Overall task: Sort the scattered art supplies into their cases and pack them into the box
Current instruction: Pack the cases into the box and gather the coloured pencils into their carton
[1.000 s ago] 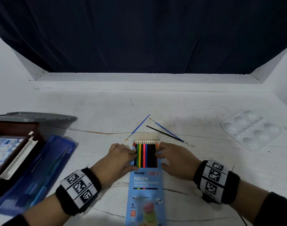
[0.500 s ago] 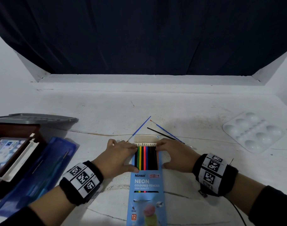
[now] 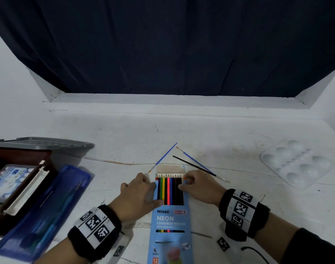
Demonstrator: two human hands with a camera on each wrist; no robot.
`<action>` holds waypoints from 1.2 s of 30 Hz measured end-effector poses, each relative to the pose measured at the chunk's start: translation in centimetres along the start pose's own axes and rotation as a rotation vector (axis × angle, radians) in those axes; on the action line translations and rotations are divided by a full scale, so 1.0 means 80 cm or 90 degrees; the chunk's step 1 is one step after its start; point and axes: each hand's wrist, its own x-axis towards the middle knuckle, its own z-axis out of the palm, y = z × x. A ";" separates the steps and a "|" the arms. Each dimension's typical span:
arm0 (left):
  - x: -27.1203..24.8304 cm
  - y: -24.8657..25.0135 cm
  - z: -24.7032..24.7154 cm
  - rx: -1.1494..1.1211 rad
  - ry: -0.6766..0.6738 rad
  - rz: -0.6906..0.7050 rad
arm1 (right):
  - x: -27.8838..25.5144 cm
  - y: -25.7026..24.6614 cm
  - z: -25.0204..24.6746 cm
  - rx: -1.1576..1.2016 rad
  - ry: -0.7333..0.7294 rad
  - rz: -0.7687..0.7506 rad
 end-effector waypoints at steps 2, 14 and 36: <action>0.004 0.001 -0.002 -0.107 0.016 -0.031 | -0.001 -0.006 -0.001 0.138 -0.018 0.044; -0.015 0.037 -0.123 -0.577 0.243 0.020 | -0.029 -0.086 -0.093 0.620 -0.009 0.015; -0.041 0.030 -0.165 -0.282 0.387 0.259 | -0.047 -0.108 -0.079 0.339 0.165 -0.356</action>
